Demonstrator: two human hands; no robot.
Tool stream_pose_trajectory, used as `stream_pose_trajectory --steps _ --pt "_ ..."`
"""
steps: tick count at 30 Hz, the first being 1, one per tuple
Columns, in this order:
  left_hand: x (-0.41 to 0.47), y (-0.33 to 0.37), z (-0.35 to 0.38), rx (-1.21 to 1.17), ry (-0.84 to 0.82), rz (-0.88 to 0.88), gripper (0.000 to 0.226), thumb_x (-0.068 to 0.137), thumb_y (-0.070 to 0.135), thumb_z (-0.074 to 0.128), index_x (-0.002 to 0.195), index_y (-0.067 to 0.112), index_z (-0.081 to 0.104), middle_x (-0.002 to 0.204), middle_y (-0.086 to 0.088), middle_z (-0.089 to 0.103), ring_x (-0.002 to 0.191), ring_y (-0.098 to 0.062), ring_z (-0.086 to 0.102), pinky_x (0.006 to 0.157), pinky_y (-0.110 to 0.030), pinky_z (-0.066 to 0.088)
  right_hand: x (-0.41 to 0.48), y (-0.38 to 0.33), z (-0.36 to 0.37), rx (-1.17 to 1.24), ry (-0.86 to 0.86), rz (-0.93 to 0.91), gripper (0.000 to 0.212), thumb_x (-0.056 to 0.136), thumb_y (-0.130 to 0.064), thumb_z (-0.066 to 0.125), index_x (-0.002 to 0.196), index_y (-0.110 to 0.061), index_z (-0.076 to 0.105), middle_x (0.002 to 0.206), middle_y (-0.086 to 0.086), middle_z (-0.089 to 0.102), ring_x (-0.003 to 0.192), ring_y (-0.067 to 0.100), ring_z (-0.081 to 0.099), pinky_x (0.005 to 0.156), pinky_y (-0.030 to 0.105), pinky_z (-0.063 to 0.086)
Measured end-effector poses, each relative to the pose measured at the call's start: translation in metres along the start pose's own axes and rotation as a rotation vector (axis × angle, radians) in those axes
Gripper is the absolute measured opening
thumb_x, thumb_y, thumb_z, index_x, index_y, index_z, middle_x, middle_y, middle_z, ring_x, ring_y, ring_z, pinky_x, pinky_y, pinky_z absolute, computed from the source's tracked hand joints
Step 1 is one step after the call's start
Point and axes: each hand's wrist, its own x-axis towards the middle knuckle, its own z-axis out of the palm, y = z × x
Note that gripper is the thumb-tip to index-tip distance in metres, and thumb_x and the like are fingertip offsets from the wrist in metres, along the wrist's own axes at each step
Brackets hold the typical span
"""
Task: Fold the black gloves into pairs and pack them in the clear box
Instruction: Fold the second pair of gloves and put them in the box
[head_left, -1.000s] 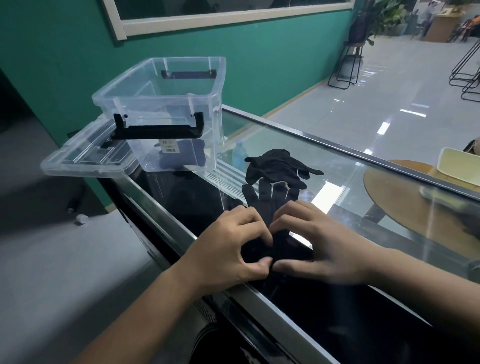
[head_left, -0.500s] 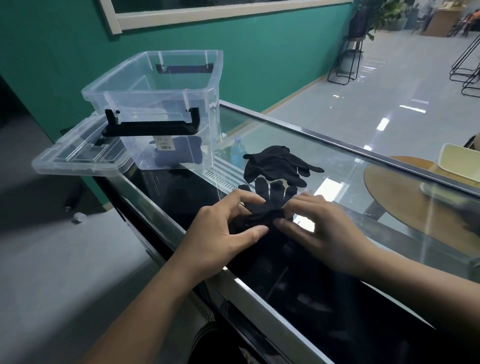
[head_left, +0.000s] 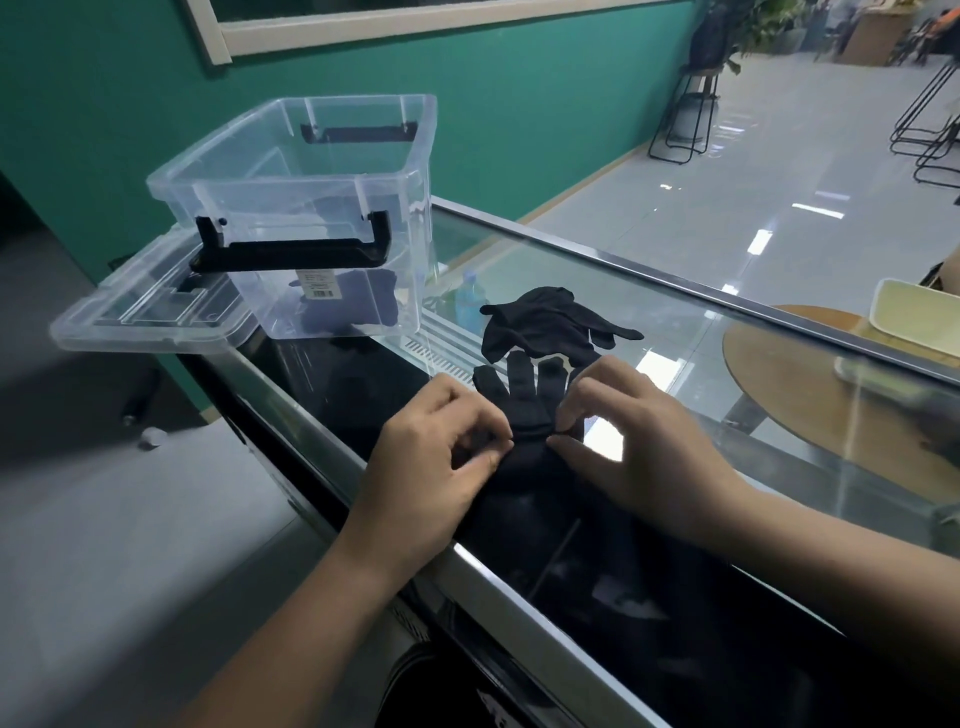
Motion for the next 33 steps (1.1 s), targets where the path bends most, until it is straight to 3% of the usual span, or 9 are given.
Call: stream_pose_trajectory --steps 3,6,11,16,19,21,24,28,33 --pt "-0.0037 -0.0023 0.0039 0.083 -0.021 0.103 0.016 0.093 0.007 0.079 0.101 0.021 0.082 0.103 0.014 0.067 0.105 -0.013 0.067 0.093 -0.028 0.055 -0.0014 0.0011 0.0005 -0.039 -0.046 -0.129 0.006 0.100 -0.016 0.073 0.103 -0.021 0.074 0.107 -0.005 0.063 0.095 0.023 0.063 0.080 0.040 0.052" --pt "-0.0039 -0.0010 0.0046 0.128 -0.031 0.104 0.012 0.091 0.024 0.078 0.103 0.026 0.080 0.104 0.019 0.068 0.110 -0.011 0.063 0.099 -0.032 0.053 -0.0017 0.0028 -0.0005 -0.038 -0.088 -0.168 0.008 0.103 -0.022 0.069 0.108 -0.020 0.074 0.107 -0.003 0.065 0.096 0.024 0.064 0.081 0.043 0.053" --pt "-0.0023 0.0026 0.0000 0.165 -0.154 0.038 0.029 0.082 0.045 0.077 0.109 0.037 0.071 0.110 0.022 0.062 0.113 -0.008 0.059 0.097 -0.029 0.052 -0.0022 -0.0020 -0.0048 -0.065 -0.175 -0.127 0.033 0.091 -0.044 0.073 0.116 -0.024 0.067 0.113 -0.006 0.059 0.102 0.020 0.057 0.086 0.040 0.050" --pt "-0.0009 0.0021 0.0021 0.158 -0.128 0.014 0.022 0.085 0.034 0.071 0.107 0.036 0.070 0.105 0.022 0.063 0.106 -0.007 0.061 0.092 -0.022 0.050 -0.0012 -0.0024 -0.0041 -0.051 -0.140 -0.099 0.025 0.091 -0.037 0.063 0.112 -0.023 0.065 0.105 -0.010 0.058 0.097 0.016 0.055 0.084 0.034 0.049" --pt "-0.0002 0.0020 0.0007 0.050 -0.076 -0.064 0.016 0.090 0.025 0.075 0.104 0.034 0.073 0.100 0.021 0.069 0.097 -0.008 0.066 0.082 -0.013 0.047 -0.0017 -0.0019 -0.0044 0.019 -0.099 -0.053 0.021 0.094 -0.031 0.066 0.114 -0.025 0.066 0.099 -0.014 0.062 0.093 0.010 0.058 0.083 0.024 0.046" --pt "0.0005 0.0025 -0.0008 -0.030 -0.068 -0.122 0.015 0.093 0.024 0.076 0.105 0.034 0.074 0.094 0.015 0.073 0.091 -0.012 0.070 0.077 -0.017 0.051 -0.0021 -0.0023 -0.0046 0.084 -0.074 -0.003 0.024 0.095 -0.029 0.070 0.119 -0.030 0.064 0.101 -0.017 0.066 0.095 0.008 0.061 0.084 0.018 0.045" --pt "0.0012 0.0023 -0.0009 -0.082 -0.047 -0.158 0.012 0.097 0.028 0.074 0.108 0.033 0.073 0.089 0.008 0.075 0.084 -0.014 0.072 0.073 -0.025 0.057 -0.0019 -0.0008 -0.0035 0.140 -0.062 0.066 0.026 0.097 -0.032 0.071 0.121 -0.034 0.060 0.096 -0.018 0.066 0.094 0.011 0.064 0.082 0.022 0.047" --pt "0.0009 -0.0012 0.0030 -0.028 0.013 -0.186 0.011 0.097 0.035 0.074 0.107 0.036 0.070 0.086 0.010 0.069 0.078 -0.013 0.067 0.069 -0.024 0.053 0.0007 0.0020 -0.0018 0.121 -0.041 0.076 0.013 0.098 -0.032 0.072 0.106 -0.031 0.062 0.086 -0.024 0.061 0.088 0.006 0.061 0.077 0.013 0.041" --pt "0.0004 -0.0034 0.0057 0.092 0.098 -0.105 0.017 0.095 0.022 0.078 0.108 0.030 0.071 0.092 0.018 0.061 0.089 -0.005 0.062 0.078 -0.017 0.051 0.0033 0.0067 0.0029 0.061 0.025 0.123 0.012 0.095 -0.034 0.075 0.099 -0.026 0.066 0.093 -0.012 0.060 0.089 0.008 0.059 0.076 0.015 0.042"
